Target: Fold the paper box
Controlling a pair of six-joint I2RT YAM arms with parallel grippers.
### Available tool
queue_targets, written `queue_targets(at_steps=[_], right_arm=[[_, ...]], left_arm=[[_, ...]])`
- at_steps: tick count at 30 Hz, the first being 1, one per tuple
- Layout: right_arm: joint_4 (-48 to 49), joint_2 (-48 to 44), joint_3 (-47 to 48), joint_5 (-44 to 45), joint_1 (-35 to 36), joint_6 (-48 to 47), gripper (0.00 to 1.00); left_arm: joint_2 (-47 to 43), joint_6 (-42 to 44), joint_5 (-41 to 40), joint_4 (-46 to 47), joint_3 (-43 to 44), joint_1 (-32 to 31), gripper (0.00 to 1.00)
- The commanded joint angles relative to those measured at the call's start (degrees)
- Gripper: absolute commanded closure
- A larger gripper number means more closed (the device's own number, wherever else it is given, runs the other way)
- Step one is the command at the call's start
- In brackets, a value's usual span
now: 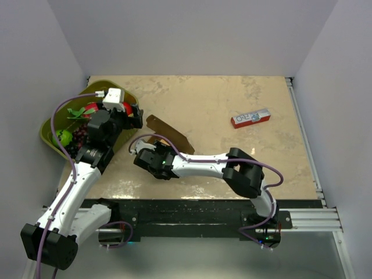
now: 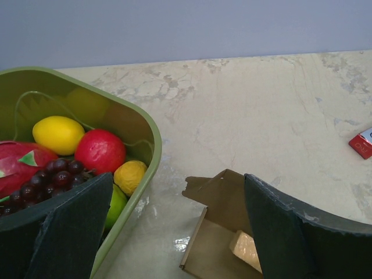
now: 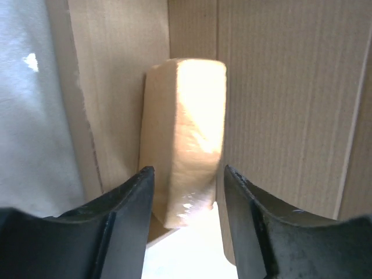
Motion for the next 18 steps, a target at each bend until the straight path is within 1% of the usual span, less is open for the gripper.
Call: queue_targets(at_steps=[1,6,7,10,12,15,16,18], right_arm=[[-1.76,-5.66,2.7,-1.96,0.85,3.29,0.42],[-2.38,-7.15,1.66,-2.57,1.29,5.14,0.4],[-1.59,-7.5,1.22,-2.57,1.29,5.75,0.38],[-1.23,-7.51,0.24,-0.3,1.2,5.93,0.37],[-1.58,-6.89,0.51,0.42,0.33,8.39,0.37],[-1.24,-7.15,0.33,1.47,-1.43,10.58,0.45],[-0.89,-7.33,0.25,1.64,-1.78,11.11,0.49],[0.34,-7.77,-0.37,1.56,-2.49,10.68,0.52]], left_arm=[[-0.68,-0.47,0.47,2.43,-0.11,0.48,0.02],[-0.59,-0.56,0.56,2.43,-0.11,0.48,0.02],[-0.59,-0.56,0.47,2.52,-0.11,0.48,0.02],[-0.67,-0.56,0.65,2.34,-0.02,0.57,0.02],[-0.59,-0.56,0.74,2.43,-0.11,0.57,0.02],[-0.5,-0.56,0.82,2.43,-0.11,0.57,0.02],[-0.5,-0.56,1.0,2.43,-0.11,0.57,0.02],[-0.32,-0.56,1.09,2.52,-0.2,0.48,0.02]])
